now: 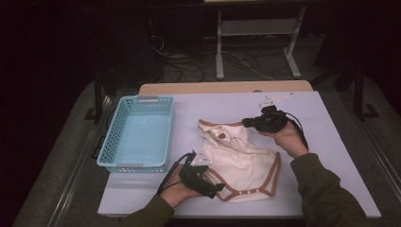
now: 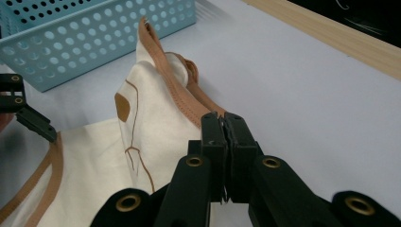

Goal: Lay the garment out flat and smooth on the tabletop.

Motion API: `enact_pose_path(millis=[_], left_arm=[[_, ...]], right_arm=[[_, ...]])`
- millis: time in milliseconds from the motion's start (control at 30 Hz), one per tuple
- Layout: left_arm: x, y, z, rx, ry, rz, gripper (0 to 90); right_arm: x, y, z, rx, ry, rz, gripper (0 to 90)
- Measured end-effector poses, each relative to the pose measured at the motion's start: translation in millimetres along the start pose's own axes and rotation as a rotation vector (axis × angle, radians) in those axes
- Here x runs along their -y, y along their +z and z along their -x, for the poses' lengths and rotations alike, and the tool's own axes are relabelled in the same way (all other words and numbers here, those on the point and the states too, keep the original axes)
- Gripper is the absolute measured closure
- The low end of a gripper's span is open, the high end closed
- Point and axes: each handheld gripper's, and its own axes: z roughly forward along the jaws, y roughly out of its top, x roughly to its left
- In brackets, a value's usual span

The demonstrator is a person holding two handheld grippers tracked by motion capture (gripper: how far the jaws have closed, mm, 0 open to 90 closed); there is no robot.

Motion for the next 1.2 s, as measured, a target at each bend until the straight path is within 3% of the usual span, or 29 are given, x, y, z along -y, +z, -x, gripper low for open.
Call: enact_pose_path(millis=[733,1200], left_arm=[[0.0,0.4,-0.4,-0.001,0.0,0.0,0.0],[0.0,0.3,0.4,-0.003,-0.013,0.011,0.0]], right_arm=[[16.7,-20.4,31.5,0.088,0.094,0.011,87.1],[23.6,-35.1,45.8,0.13,0.126,0.03,87.1]])
